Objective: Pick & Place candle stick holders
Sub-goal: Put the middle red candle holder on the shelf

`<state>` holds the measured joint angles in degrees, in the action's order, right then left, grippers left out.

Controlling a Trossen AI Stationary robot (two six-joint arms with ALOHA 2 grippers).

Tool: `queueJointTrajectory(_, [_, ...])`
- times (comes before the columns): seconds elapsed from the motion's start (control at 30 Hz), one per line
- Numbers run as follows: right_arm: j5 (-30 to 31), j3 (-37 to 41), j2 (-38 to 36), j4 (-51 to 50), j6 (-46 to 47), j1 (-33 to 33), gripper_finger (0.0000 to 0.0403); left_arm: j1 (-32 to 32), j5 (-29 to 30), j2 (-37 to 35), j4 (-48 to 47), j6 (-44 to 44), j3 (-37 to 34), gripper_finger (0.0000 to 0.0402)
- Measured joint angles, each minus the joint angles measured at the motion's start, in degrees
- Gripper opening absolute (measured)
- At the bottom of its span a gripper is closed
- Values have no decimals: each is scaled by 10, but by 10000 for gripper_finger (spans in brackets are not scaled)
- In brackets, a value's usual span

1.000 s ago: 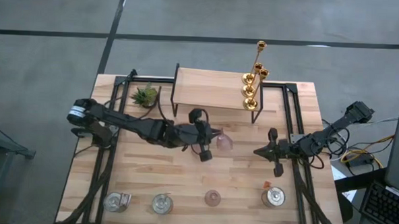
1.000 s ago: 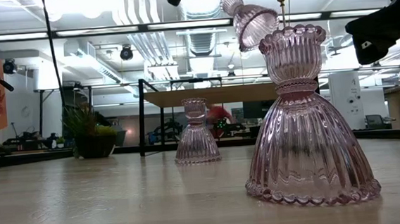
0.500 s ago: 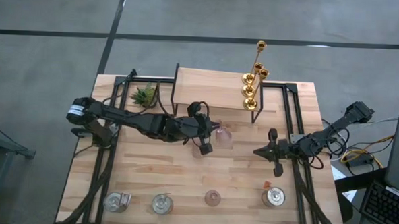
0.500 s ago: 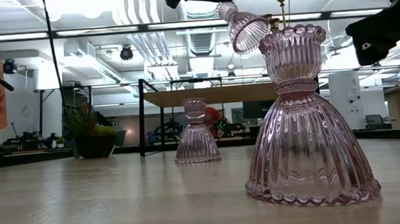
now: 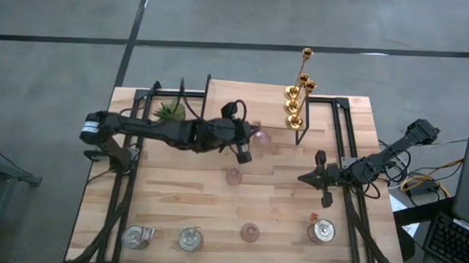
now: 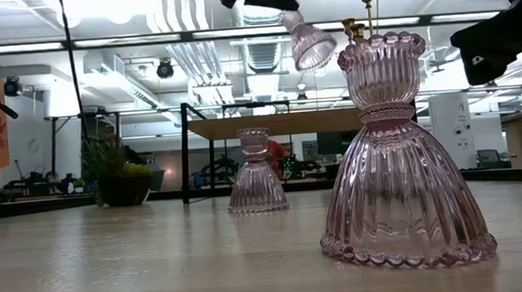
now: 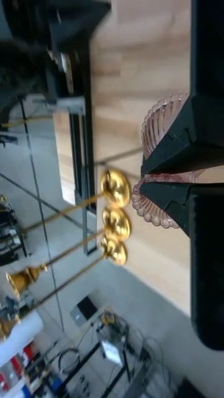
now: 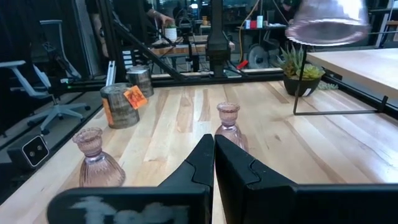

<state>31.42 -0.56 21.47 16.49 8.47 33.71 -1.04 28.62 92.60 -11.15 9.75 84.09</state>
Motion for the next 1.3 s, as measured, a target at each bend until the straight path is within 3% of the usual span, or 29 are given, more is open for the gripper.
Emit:
queueJointTrajectory(0.33, [2,0,0,0,-22,0,8,72,-6,6,64,105,0,19])
queueJointTrajectory(0.53, [6,0,0,4,-31,0,8,109,-49,24,104,123,0,19])
queueJointTrajectory(0.73, [18,0,0,4,-32,0,8,134,-47,51,112,149,6,19])
queueJointTrajectory(1.0, [18,0,0,0,-41,0,8,145,-47,109,111,263,79,19])
queueJointTrajectory(1.3, [18,0,0,-16,-41,0,8,154,-46,191,59,298,178,19])
